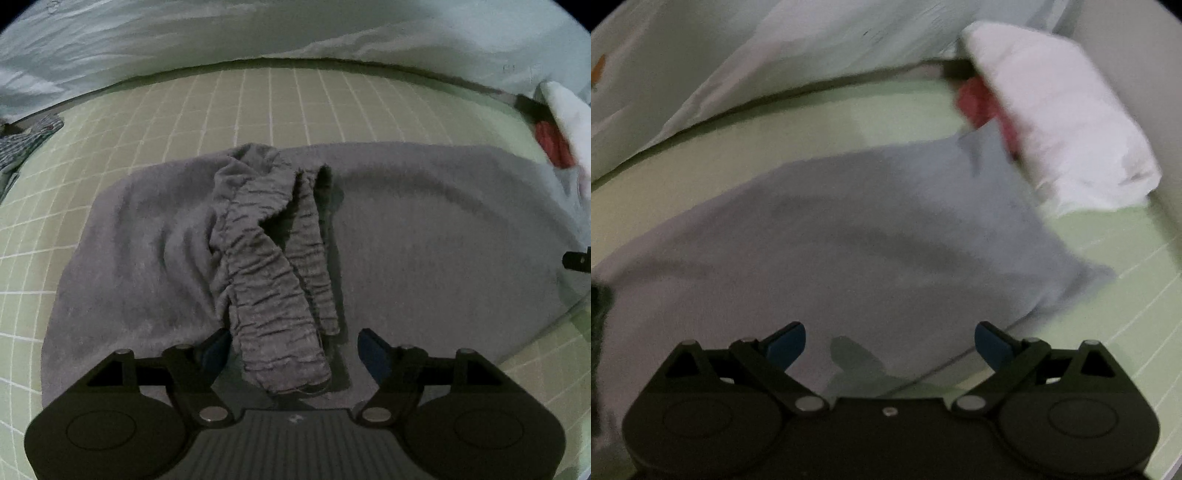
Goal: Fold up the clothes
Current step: 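Lay the waistband down with the left gripper and open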
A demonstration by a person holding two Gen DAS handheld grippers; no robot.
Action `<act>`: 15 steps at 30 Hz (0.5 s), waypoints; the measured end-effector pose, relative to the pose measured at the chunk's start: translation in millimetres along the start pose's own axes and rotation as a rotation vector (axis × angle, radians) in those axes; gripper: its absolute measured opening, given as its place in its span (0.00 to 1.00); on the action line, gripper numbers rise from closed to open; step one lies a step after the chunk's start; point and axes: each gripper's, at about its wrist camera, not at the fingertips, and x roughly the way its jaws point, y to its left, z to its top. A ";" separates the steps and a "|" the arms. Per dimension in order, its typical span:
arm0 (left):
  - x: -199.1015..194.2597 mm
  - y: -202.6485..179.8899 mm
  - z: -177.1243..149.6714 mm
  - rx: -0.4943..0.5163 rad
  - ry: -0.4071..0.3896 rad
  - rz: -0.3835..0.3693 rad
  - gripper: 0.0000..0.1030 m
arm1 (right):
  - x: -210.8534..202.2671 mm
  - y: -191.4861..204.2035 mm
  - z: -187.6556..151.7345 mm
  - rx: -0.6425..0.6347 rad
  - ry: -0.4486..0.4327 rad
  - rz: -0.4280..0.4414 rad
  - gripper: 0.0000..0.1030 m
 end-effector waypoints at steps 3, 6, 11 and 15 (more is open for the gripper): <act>-9.3 2.1 5.8 -0.020 -0.027 -0.002 0.77 | 13.3 -21.2 14.6 -0.052 -0.047 -0.088 0.97; -16.1 2.1 16.0 -0.043 -0.058 -0.011 0.81 | 36.1 -47.0 28.7 -0.050 -0.047 -0.169 0.97; -14.8 -2.6 25.8 -0.052 -0.059 -0.018 0.84 | 65.0 -79.4 42.0 0.018 -0.022 -0.090 0.99; -13.0 -5.0 25.8 -0.053 -0.053 0.017 0.89 | 76.4 -91.9 44.6 0.061 -0.029 -0.007 1.00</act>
